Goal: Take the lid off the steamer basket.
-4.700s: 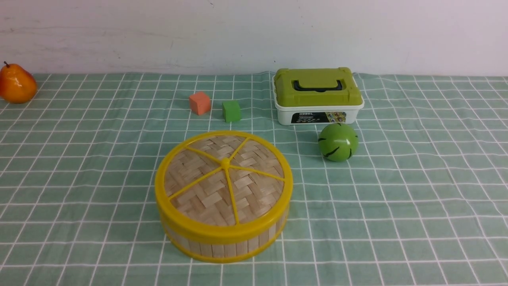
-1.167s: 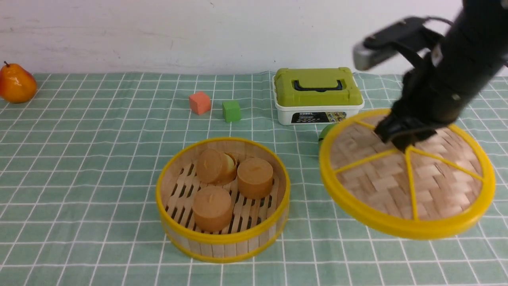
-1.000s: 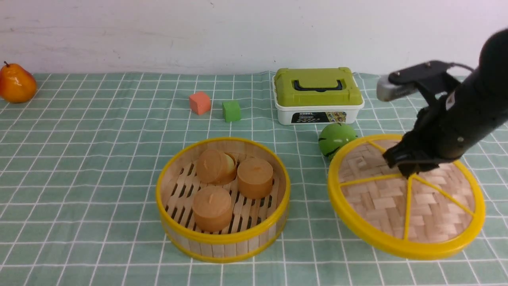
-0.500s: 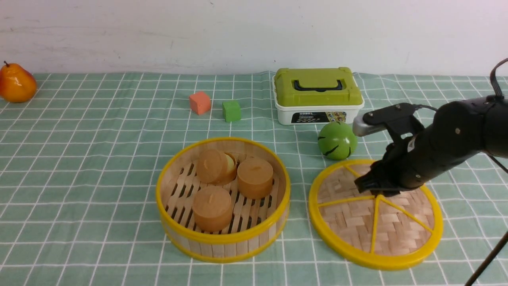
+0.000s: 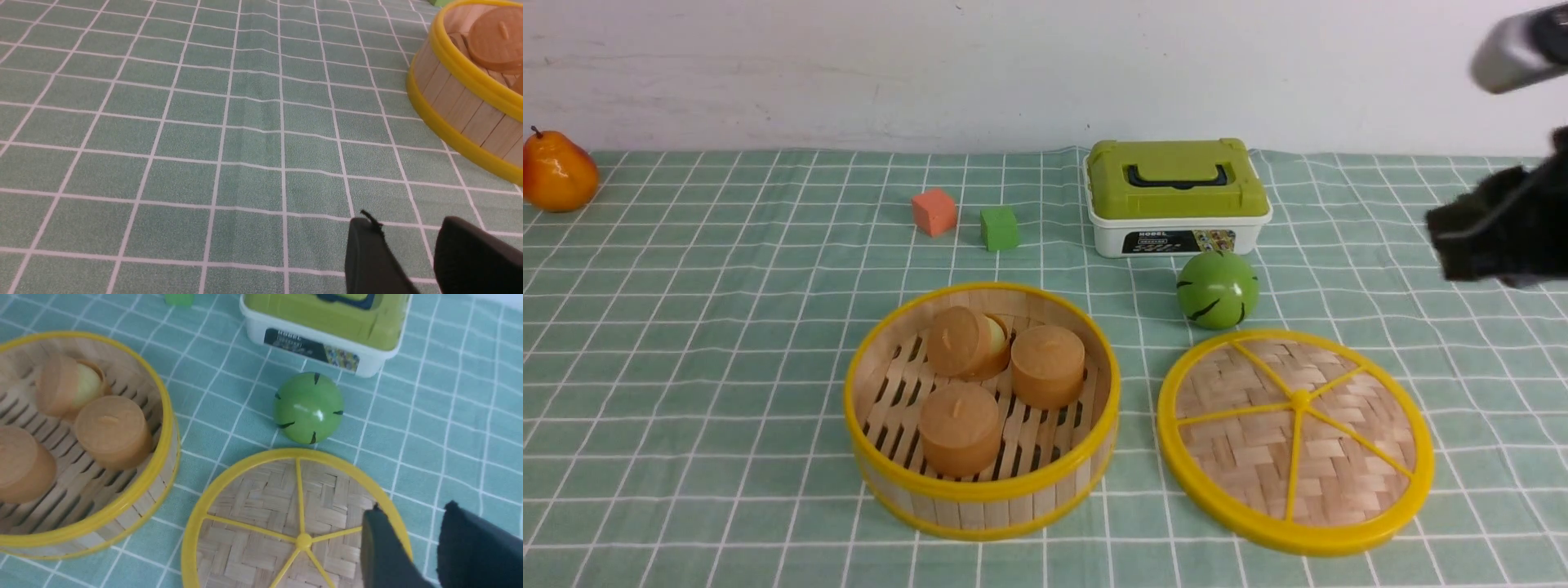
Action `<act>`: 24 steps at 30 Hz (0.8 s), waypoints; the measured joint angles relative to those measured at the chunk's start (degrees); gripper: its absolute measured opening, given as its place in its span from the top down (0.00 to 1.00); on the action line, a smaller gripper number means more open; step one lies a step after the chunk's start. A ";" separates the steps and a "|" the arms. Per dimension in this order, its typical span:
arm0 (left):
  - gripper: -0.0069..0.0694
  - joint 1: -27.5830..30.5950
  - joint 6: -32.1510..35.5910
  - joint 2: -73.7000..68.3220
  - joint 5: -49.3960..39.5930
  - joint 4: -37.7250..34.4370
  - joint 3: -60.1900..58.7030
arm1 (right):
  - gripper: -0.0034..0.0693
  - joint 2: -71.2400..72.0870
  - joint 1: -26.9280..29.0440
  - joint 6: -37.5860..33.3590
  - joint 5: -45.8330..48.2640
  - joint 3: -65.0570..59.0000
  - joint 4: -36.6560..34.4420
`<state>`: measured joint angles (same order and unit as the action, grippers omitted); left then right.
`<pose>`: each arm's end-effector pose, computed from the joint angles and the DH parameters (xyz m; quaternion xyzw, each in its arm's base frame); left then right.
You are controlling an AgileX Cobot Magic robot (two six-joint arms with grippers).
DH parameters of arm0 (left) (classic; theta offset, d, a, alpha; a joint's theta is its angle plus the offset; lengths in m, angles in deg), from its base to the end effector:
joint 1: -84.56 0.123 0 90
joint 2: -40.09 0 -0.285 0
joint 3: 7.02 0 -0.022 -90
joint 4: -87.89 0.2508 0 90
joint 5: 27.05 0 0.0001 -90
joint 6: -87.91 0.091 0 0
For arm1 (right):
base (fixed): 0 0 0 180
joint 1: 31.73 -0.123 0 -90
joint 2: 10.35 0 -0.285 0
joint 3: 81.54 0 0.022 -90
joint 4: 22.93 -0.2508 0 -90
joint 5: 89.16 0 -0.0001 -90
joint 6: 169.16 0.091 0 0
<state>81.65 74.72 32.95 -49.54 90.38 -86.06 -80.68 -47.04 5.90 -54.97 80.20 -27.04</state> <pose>0.0522 -0.0011 0.1679 -0.0614 0.8100 -0.0634 0.5797 0.2215 0.0645 0.3703 -0.1381 0.8666 0.0750 0.4737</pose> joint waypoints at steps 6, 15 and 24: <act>0.60 0.00 0.00 0.00 0.00 0.00 0.00 | 0.98 18.44 0.00 1.34 -2.39 -13.66 0.57; 0.60 0.00 0.00 0.00 0.00 0.00 0.00 | 0.98 30.83 0.00 1.45 -3.24 -17.85 2.57; 0.60 0.00 0.00 0.00 0.00 0.00 0.00 | 0.97 33.92 0.00 1.45 -3.03 -17.95 2.57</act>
<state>81.65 74.72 32.95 -49.54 90.38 -86.06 -46.76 -47.04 7.34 -58.00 62.24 -24.47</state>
